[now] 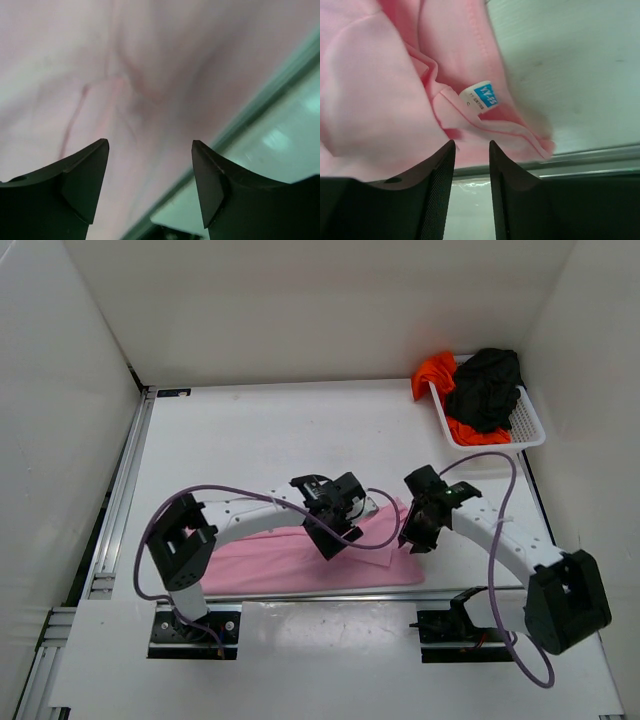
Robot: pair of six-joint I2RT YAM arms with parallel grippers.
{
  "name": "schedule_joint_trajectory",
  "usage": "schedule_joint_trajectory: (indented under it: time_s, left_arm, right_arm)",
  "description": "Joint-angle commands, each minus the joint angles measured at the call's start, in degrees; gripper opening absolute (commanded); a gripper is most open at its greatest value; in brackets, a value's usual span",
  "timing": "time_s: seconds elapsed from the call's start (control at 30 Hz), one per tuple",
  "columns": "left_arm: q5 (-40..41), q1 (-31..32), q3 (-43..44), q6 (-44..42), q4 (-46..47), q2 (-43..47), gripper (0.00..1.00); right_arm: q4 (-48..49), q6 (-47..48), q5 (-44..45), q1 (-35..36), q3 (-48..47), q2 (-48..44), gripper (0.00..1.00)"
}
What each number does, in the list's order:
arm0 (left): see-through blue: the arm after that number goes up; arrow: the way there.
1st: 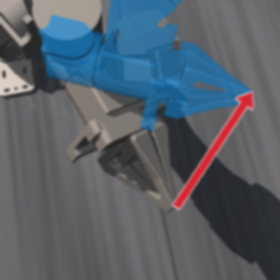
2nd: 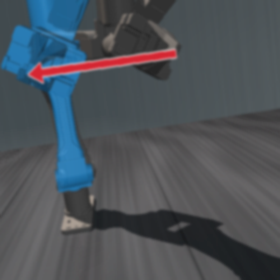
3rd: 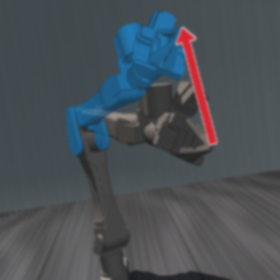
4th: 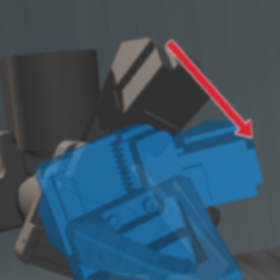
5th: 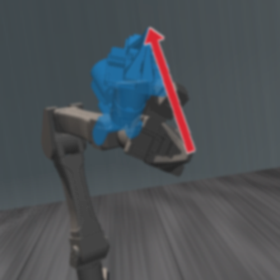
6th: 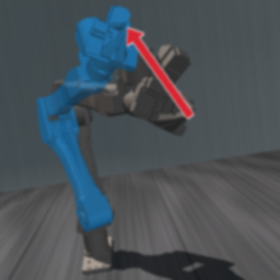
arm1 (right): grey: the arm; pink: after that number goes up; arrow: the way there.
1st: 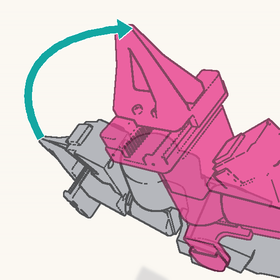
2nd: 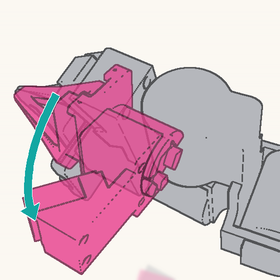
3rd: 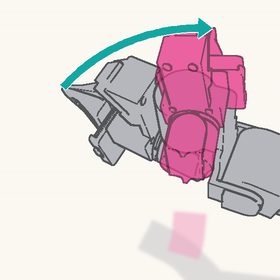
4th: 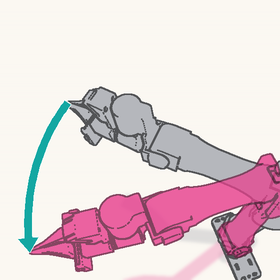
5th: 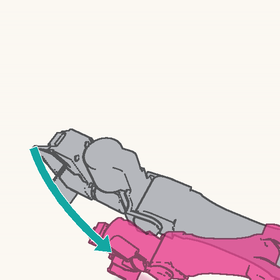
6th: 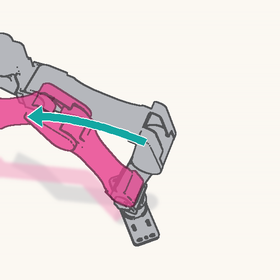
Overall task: Fold and stack the t-shirts
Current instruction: Fold the other side of the tshirt into a rectangle, then rotate the tshirt 90 degrees
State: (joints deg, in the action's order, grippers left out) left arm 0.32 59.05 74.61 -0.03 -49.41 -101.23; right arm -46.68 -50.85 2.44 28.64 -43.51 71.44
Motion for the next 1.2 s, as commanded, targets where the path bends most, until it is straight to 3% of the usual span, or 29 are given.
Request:
schedule_joint_trajectory:
  time_s: [0.0, 0.2, 0.3, 0.5, 0.57, 0.67, 0.9, 1.1, 1.17]
  left_arm:
    - [-9.18, -0.33, 1.42, 0.03, -7.8, 9.81, 0.79]
    - [-7.19, -2.09, -0.52, 0.03, -7.38, 12.46, 0.88]
    - [-4.12, -7.44, -1.83, 0.03, -4.31, 12.46, 0.89]
    - [4.33, -30.8, -2.71, 0.03, 2.47, 11.93, 0.89]
    - [10.47, -37.99, -4.72, 0.03, 4.66, 13.07, 0.89]
    - [17.23, -44.17, -10.52, 0.03, 8.0, 13.6, 0.89]
    - [19.9, -59.46, -17.66, 0.03, 11.17, 5.27, 0.88]
    - [19.28, -62.2, -18.18, 0.03, 11.7, 1.57, 0.88]
    - [19.28, -62.91, -18.18, 0.03, 11.7, 1.04, 0.88]
  right_arm:
    - [-3.42, 1.09, 8.55, -0.95, -6.93, -2.29, 0.39]
    - [-2.29, 6.02, 9.08, -0.96, -18.01, 7.2, 0.26]
    - [-0.35, 6.55, 8.38, -2.18, -19.85, 11.43, 0.23]
    - [4.04, 6.55, 7.14, -4.47, -21.71, 20.92, 0.28]
    - [4.05, 7.16, 8.11, -5.0, -22.85, 24.95, 0.29]
    - [4.05, 7.7, 8.64, -6.4, -22.85, 29.88, 0.29]
    - [2.3, 10.59, 8.02, -9.04, -30.48, 39.38, 0.29]
    - [-3.5, 13.49, 8.02, -9.57, -49.97, 51.76, 0.28]
    - [-6.31, 14.37, 7.41, -9.57, -62.97, 58.7, 0.28]
